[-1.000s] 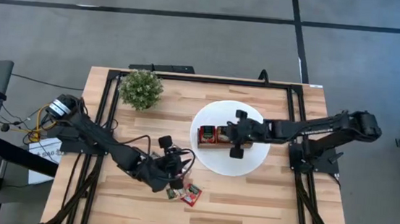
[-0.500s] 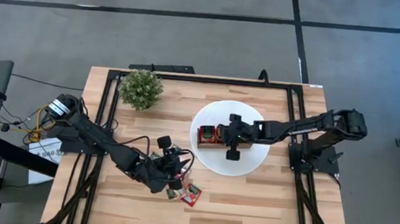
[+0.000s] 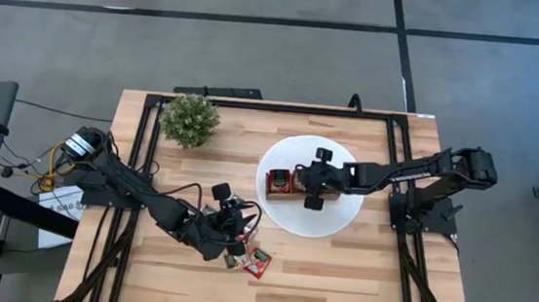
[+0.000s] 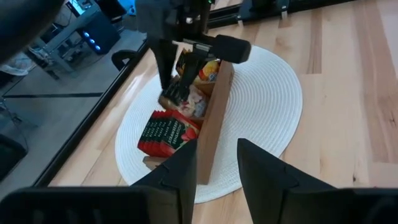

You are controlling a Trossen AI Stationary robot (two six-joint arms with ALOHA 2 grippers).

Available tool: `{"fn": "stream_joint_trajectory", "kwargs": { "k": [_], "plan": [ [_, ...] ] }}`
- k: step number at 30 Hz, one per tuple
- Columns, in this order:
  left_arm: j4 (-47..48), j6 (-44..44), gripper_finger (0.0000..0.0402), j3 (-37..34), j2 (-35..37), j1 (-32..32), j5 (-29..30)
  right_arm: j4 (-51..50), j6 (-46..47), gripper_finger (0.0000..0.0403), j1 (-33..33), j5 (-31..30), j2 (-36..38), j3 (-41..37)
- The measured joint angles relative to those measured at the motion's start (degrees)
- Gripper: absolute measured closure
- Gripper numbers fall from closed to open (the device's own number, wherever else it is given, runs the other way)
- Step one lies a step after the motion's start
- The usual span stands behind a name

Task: Pick & Place Tea
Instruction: Put the brown tea bag into the middle section of the wooden organizer

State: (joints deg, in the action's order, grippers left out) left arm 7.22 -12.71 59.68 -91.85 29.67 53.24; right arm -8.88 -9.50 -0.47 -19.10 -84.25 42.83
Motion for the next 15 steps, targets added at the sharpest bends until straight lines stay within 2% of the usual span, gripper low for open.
{"fn": "stream_joint_trajectory", "kwargs": {
  "k": [4, 7, 11, 15],
  "plan": [
    [0.0, 0.0, 0.0296, 0.0, 0.0, 0.0, 0.0, -4.5, 0.8, 0.0214, 1.9, -8.7, 0.0, 2.4],
    [0.0, 0.0, 0.0296, 0.0, 0.0, 0.0, 0.0, -6.8, -0.2, 0.0205, 3.8, -11.7, 0.0, 3.9],
    [0.0, 0.0, 0.0296, 0.0, 0.0, 0.0, 0.0, -8.8, -0.7, 0.0232, 7.6, -13.8, 0.0, 6.5],
    [3.7, 0.1, 0.0296, 0.0, 0.1, 0.5, 0.4, -9.9, 4.5, 0.0276, 14.2, -15.8, 0.0, 9.8]
  ]
}}
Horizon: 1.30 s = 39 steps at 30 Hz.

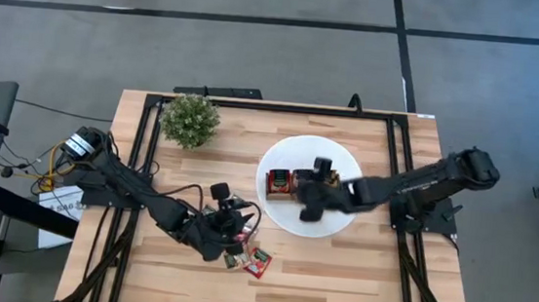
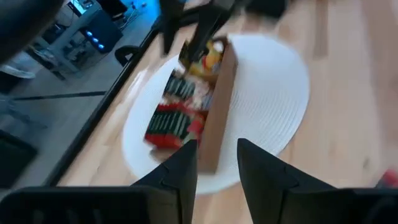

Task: Pick & Place Tea
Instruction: Put the brown tea bag into the middle section of the wooden organizer

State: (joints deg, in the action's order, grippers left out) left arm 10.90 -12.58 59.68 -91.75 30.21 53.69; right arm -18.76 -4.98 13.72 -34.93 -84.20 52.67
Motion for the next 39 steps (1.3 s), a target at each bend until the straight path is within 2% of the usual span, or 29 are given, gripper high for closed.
{"fn": "stream_joint_trajectory", "kwargs": {
  "k": [3, 7, 13, 16, 19, 21, 24, 28, 34, 39],
  "plan": [
    [7.3, -4.0, 0.0296, 0.0, 0.7, 1.4, 1.2, 1.2, 5.5, 0.0304, 7.3, 0.2, -0.1, 1.6],
    [18.7, -17.8, 0.0296, 0.0, 0.6, 2.0, 0.3, 4.2, 13.7, 0.0333, 17.6, 0.4, -0.5, 1.2],
    [36.8, -39.2, 0.0290, -1.4, -1.3, 3.1, -9.8, 10.1, 25.4, 0.0352, 30.3, -1.6, -2.6, 0.1],
    [44.5, -49.0, 0.0270, -2.9, -1.3, 3.3, -15.3, 12.7, 26.0, 0.0356, 34.7, -6.3, -5.1, -0.4],
    [48.3, -56.1, 0.0241, -5.5, -1.2, 3.5, -21.2, 16.0, 25.7, 0.0359, 36.5, -10.9, -8.3, -0.2],
    [49.9, -59.5, 0.0224, -7.3, -1.2, 3.5, -25.1, 16.0, 25.6, 0.0360, 36.8, -11.6, -10.4, -0.3],
    [50.3, -61.9, 0.0207, -10.5, -0.6, 3.8, -29.3, 16.3, 25.6, 0.0360, 36.1, -10.9, -12.3, -0.3],
    [48.2, -62.6, 0.0198, -15.3, 2.6, 5.0, -31.1, 16.4, 25.6, 0.0360, 34.5, -8.2, -12.7, -0.3],
    [45.3, -59.8, 0.0198, -18.8, 11.0, 9.3, -28.0, 17.5, 25.6, 0.0360, 32.9, -5.7, -12.1, -0.3],
    [38.4, -57.0, 0.0200, -22.6, 20.7, 12.9, -29.2, 17.8, 25.9, 0.0360, 32.7, -5.5, -12.2, -0.3]
  ]
}}
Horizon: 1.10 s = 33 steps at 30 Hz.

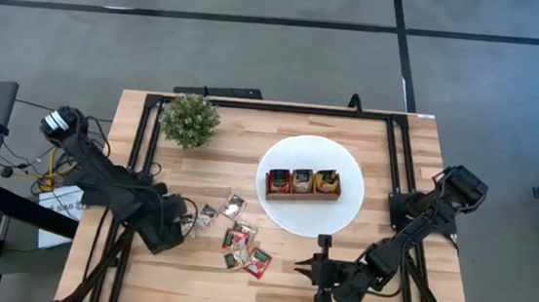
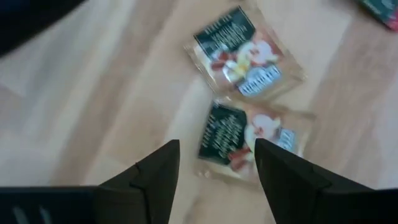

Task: Pick & Place Tea
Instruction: Put the brown tea bag into the middle section of the wooden organizer

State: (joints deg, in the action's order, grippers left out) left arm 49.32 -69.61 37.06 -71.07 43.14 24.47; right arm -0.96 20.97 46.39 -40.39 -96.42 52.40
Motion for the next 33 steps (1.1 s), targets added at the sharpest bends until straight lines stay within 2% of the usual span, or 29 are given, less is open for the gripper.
{"fn": "stream_joint_trajectory", "kwargs": {
  "k": [3, 6, 10, 14, 20, 25, 29, 33],
  "plan": [
    [-4.9, -0.8, 0.0200, -4.6, 5.2, 0.7, -1.3, 0.2, 0.0, 0.0360, 0.0, 0.1, 0.0, 0.0],
    [-5.1, -1.6, 0.0199, -8.3, 7.8, 0.8, -1.3, 0.2, 0.0, 0.0360, 0.0, 0.1, 0.0, 0.0],
    [-6.4, -4.5, 0.0199, -11.0, 7.8, 0.7, -0.5, 0.2, 0.0, 0.0360, 0.0, 0.1, 0.0, 0.0],
    [-8.2, -2.0, 0.0199, -11.9, 7.8, 0.8, -3.5, 0.2, 0.0, 0.0360, 0.0, 0.1, 0.0, 0.0],
    [-13.7, 2.2, 0.0200, -11.9, 6.9, 0.7, -2.8, 0.2, 0.1, 0.0360, 0.0, 0.1, 0.0, 0.0],
    [-15.6, 1.5, 0.0206, -13.5, 6.1, 0.3, -1.8, 0.2, 0.1, 0.0360, 0.0, 0.1, 0.0, 0.0],
    [-23.4, 1.8, 0.0225, -16.6, 6.2, 0.3, -3.1, 0.2, 0.1, 0.0360, 0.1, 0.6, 0.0, 0.0],
    [-26.1, 1.7, 0.0270, -18.1, 6.2, 0.3, -2.2, 0.2, 0.1, 0.0360, 0.1, 1.5, 0.0, 0.0]
  ]
}}
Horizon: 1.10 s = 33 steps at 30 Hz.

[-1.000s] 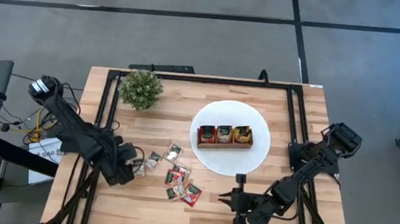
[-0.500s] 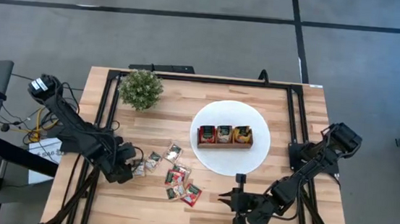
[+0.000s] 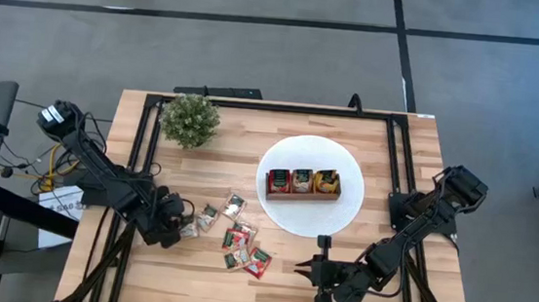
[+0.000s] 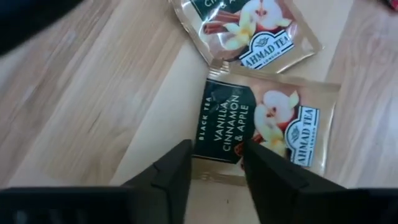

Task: Pick & Place Tea
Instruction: Put the brown tea bag into the middle section of the wooden organizer

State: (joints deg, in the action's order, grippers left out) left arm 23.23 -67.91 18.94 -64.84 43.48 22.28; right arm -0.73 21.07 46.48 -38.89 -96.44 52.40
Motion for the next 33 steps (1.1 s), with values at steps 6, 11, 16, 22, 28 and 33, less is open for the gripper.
{"fn": "stream_joint_trajectory", "kwargs": {
  "k": [6, 11, 16, 22, 28, 33],
  "plan": [
    [-1.9, 3.3, 0.0385, -0.2, -0.1, 0.0, 2.2, 0.0, 0.0, 0.0360, -0.1, 0.0, 0.0, 0.0],
    [-3.5, 5.8, 0.0400, 1.0, -0.2, 0.0, 5.8, 0.0, 0.0, 0.0360, -0.6, 0.0, 0.0, 0.0],
    [-6.9, 13.8, 0.0401, 5.6, -0.2, 0.0, 13.4, 0.7, 0.0, 0.0360, -2.1, 0.0, 0.0, 0.0],
    [-17.8, 28.4, 0.0401, 10.0, -0.1, 0.0, 17.6, 7.2, 2.4, 0.0358, -5.1, 0.2, -2.2, 0.0],
    [-26.1, 35.4, 0.0401, 10.4, -0.9, 0.0, 18.0, 21.6, -2.4, 0.0305, -11.6, 7.2, -9.5, 0.5],
    [-22.5, 29.1, 0.0402, 10.4, -3.2, 0.0, 16.3, 22.5, -3.1, 0.0228, -17.5, 14.7, -12.7, 4.6]
  ]
}}
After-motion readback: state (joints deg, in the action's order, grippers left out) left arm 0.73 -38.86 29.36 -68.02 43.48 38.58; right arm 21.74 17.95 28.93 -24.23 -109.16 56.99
